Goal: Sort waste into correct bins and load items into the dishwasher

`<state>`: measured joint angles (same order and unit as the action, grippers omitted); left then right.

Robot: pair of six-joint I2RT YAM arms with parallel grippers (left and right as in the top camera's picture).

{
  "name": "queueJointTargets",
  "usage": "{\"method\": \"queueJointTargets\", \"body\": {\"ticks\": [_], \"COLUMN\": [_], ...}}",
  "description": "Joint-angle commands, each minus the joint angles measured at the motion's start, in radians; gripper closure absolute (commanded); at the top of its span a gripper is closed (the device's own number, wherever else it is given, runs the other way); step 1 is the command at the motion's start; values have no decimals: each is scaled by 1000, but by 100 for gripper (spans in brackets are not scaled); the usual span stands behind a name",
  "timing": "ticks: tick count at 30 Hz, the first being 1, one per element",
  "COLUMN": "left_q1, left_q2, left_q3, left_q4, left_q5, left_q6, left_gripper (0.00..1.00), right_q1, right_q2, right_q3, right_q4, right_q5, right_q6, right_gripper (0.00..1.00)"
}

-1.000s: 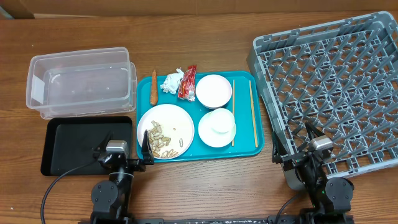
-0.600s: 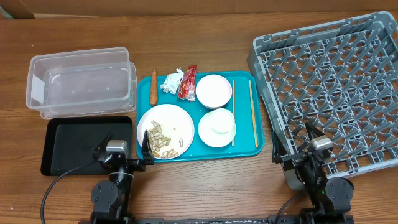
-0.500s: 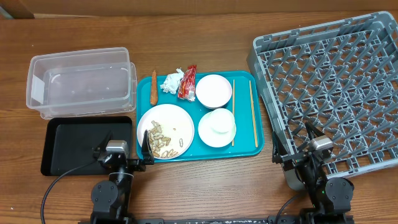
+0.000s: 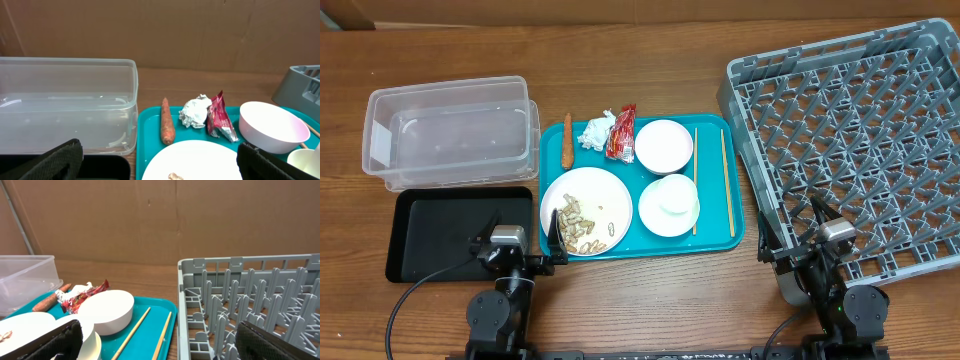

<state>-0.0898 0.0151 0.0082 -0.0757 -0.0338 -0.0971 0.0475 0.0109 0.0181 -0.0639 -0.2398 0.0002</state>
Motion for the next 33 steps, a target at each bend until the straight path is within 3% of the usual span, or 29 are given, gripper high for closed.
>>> {"method": "queueJointTargets", "body": {"ticks": [1,33], "left_q1": [5,5], "left_q2": [-9,-9], "left_q3": [-3,-3], "left_q4": [2,18], "left_q5": [1,-31], "left_q6": [15,23], "left_gripper": [0,0], "right_q1": [-3,-3], "right_q2": [-8,-8], "right_q3": [-10,-10], "right_q4": [7,30], "right_q5": [-5,-6], "right_q6": [4,4], "right_gripper": [0,0]}}
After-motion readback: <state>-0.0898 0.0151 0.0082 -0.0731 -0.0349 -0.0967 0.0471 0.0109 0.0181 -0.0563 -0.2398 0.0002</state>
